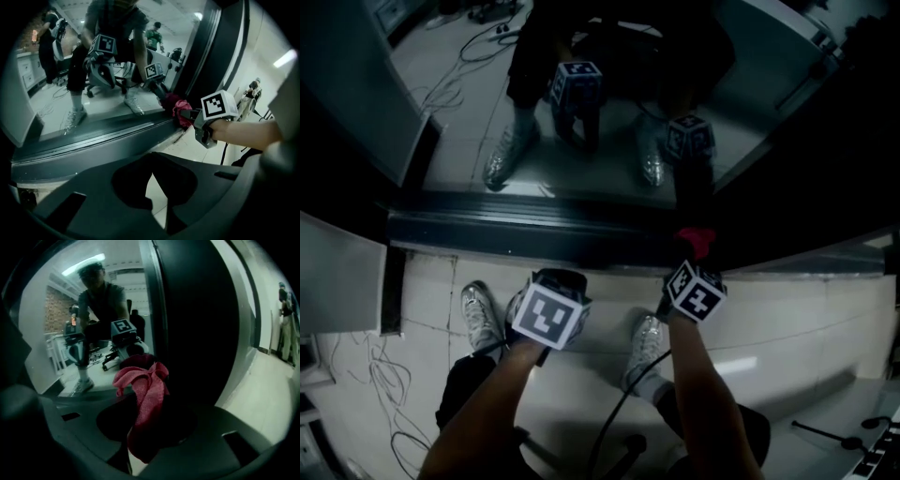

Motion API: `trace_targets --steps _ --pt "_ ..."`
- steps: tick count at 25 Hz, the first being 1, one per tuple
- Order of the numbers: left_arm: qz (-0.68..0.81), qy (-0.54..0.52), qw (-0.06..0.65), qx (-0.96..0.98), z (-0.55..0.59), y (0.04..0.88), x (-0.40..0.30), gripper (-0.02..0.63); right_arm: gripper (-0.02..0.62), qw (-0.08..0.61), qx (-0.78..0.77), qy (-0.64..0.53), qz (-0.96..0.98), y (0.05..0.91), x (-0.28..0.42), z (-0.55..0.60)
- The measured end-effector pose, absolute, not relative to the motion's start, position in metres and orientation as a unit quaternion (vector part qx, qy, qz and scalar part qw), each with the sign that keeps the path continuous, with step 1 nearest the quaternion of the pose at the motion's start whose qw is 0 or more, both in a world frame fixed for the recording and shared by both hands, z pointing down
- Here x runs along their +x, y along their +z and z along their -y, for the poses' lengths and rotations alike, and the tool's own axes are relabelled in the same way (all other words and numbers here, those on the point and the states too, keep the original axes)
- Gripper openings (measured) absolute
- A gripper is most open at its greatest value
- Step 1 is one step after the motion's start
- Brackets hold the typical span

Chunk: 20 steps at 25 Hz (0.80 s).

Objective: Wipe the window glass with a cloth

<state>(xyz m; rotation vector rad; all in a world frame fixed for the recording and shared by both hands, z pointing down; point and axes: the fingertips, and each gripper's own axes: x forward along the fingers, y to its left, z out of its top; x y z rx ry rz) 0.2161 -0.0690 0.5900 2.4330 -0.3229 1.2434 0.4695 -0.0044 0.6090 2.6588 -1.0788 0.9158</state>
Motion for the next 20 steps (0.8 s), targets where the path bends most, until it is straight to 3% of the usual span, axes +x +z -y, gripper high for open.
trace_targets --steps 9,20 --pt "0.112 0.433 0.192 0.874 0.070 0.583 0.224 0.005 0.115 -0.005 0.892 0.334 0.305 0.630 0.491 0.009" --pt "0.130 0.449 0.206 0.860 0.077 0.595 0.199 0.005 0.117 0.046 0.827 0.322 0.458 0.618 0.410 0.058"
